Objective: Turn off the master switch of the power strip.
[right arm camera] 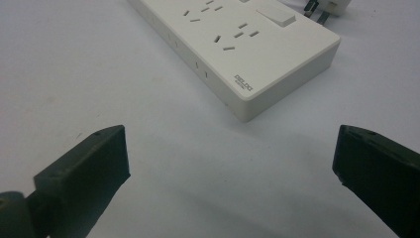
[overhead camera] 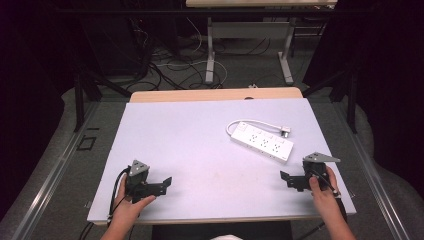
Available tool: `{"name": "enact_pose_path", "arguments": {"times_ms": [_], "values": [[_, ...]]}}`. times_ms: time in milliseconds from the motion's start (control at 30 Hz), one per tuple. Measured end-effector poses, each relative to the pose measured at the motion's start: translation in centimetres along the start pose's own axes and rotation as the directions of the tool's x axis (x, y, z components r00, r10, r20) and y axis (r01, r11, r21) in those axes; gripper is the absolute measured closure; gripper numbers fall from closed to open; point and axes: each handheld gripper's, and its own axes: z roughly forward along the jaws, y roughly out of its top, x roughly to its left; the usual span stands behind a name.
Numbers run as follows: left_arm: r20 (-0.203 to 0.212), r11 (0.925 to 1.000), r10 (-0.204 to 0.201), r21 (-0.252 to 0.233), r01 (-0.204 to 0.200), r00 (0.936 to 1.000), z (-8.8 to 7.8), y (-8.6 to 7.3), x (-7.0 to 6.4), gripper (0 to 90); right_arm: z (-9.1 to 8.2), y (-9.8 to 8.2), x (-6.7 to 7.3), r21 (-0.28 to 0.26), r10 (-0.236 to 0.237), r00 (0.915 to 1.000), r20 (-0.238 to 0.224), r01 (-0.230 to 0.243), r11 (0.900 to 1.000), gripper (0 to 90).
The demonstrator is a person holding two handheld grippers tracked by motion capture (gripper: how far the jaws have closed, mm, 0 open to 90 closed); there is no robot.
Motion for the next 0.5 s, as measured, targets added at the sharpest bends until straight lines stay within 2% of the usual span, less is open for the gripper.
{"name": "enact_pose_path", "arguments": {"times_ms": [133,300,500], "values": [[0.004,1.0000,-0.006,-0.001,0.006,1.0000,0.00,0.00,-0.03,2.6,-0.19,-0.25,-0.05,-0.007,0.023,0.9997,-0.004,-0.023,1.000,1.0],[0.000,1.0000,0.007,0.004,-0.007,1.0000,-0.06,0.02,0.07,2.6,-0.47,-0.42,-0.17,-0.016,0.033,0.9994,-0.004,-0.033,0.999,1.3],[0.004,1.0000,-0.006,-0.004,0.006,1.0000,0.04,0.02,0.00,2.6,-0.44,-0.50,-0.21,-0.021,0.038,0.9993,0.002,-0.038,0.999,1.6]]}}
